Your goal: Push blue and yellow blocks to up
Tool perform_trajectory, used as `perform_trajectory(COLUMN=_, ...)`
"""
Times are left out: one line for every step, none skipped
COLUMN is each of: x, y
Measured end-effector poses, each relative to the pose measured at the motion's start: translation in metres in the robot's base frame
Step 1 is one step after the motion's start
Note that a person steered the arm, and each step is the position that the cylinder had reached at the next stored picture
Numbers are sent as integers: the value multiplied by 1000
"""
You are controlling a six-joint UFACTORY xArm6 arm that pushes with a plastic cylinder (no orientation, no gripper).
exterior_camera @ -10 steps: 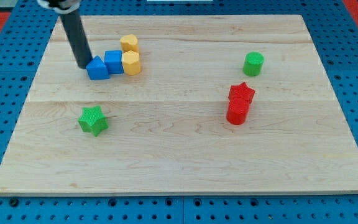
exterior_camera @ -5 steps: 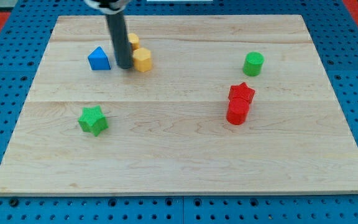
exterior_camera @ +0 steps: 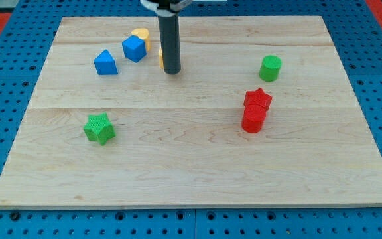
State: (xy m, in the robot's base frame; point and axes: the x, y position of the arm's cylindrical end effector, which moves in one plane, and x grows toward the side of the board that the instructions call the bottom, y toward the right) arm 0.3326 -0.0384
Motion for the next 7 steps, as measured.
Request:
perform_trajectory(x=-29, y=-13)
perform_trajectory(x=27, y=-7)
perform_trajectory(x=45, y=-85)
perform_trajectory(x=31, y=-152)
perform_trajectory(x=15, y=-115)
perform_trajectory(x=-15, y=-83)
perform_trajectory(x=-54, y=-73)
